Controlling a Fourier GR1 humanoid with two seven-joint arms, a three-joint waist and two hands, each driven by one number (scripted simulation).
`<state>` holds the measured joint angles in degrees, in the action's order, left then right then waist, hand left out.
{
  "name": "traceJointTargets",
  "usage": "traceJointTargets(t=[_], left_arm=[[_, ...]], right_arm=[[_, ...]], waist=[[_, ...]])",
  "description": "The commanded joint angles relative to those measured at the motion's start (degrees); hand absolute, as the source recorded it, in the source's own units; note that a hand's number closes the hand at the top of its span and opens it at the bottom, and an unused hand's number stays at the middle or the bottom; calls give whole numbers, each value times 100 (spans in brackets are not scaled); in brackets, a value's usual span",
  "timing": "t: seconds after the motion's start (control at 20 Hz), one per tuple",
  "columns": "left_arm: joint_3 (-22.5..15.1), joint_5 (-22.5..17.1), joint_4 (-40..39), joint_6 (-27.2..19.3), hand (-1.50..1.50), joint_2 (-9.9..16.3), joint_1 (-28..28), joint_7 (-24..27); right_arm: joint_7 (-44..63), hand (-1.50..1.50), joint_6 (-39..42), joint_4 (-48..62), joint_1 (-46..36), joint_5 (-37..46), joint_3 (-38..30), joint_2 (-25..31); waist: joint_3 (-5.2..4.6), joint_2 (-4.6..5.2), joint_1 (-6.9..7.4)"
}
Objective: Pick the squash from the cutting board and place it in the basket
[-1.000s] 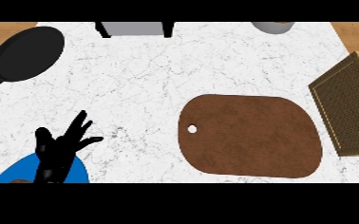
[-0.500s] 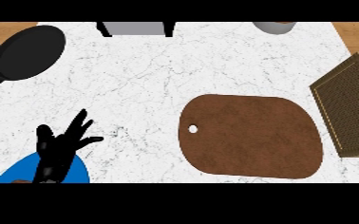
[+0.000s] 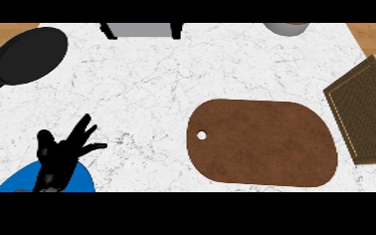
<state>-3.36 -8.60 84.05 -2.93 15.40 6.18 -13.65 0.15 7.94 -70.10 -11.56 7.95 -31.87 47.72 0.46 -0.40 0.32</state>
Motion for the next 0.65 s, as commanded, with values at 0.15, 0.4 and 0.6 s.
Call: traceJointTargets(t=[0.15, 0.4, 0.6], left_arm=[[175, 0, -697, 170, 0, 23, -46, 50], [69, 76, -272, 200, 0, 46, 408, 1], [91, 185, -443, -20, 0, -75, 95, -135]], right_arm=[[-13, -150, 103, 263, -68, -520, -622, 49], [-152, -150, 476, 1162, 29, -834, -1318, 715], [-489, -150, 922, 2037, 336, -988, -1829, 1276]], waist=[[-50, 37, -85], [-44, 35, -62], [-40, 50, -106]])
